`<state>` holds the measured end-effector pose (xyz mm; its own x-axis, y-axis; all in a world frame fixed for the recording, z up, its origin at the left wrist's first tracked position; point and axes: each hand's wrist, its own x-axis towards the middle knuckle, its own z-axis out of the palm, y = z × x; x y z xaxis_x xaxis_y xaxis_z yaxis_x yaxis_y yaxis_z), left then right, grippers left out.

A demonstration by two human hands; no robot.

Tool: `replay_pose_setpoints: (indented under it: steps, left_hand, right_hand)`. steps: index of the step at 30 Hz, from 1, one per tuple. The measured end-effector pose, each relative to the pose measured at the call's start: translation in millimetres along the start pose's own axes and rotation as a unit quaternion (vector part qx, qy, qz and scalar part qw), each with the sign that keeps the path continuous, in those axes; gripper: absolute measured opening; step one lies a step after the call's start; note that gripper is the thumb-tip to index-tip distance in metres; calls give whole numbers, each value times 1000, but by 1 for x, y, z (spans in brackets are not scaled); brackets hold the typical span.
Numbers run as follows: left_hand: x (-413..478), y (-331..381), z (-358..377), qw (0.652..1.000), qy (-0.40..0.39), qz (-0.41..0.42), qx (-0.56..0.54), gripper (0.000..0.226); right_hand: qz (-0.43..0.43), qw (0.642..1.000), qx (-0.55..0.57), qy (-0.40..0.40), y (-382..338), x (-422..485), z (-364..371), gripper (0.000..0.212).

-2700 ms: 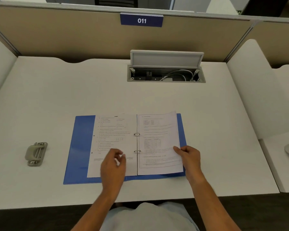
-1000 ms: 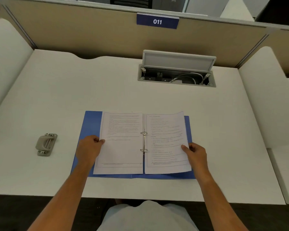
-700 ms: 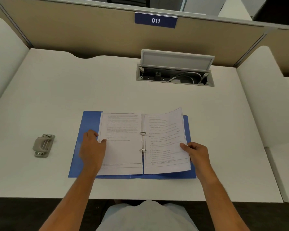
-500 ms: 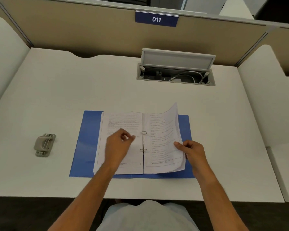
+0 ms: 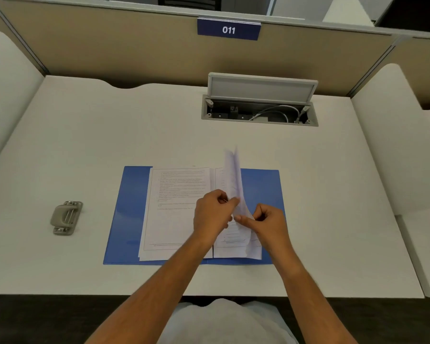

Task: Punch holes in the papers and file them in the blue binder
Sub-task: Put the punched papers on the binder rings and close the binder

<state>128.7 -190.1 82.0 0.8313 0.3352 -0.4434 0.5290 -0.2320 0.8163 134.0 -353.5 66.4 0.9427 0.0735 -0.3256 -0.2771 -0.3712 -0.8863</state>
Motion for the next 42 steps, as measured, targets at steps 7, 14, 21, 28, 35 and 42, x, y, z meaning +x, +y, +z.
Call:
replay_pose_setpoints:
  steps: [7,14,21,28,35,42]
  left_hand:
    - [6,-16,-37,999,11,-19,-48,18]
    - [24,-64,-120,993,97,-59,-24,16]
    - [49,-117,-169,978,153,-68,125,23]
    - [57,-132,-160,956,156,-93,229,21]
    - [53,-145,-156,958,187,-51,211,24]
    - [59,-155,-163,968,178,-63,164,31]
  right_hand:
    - [0,999,21,42,6,-2,-17,51]
    - [57,991,18,116,35,5,-49,27]
    - [120,986,12,112,54,17,-52,31]
    - [117,986,32,111,37,12,-51,33]
    - [58,992,109,16,-26,0,-10,24]
    - [19,996,77,-45,-55,1,82,11]
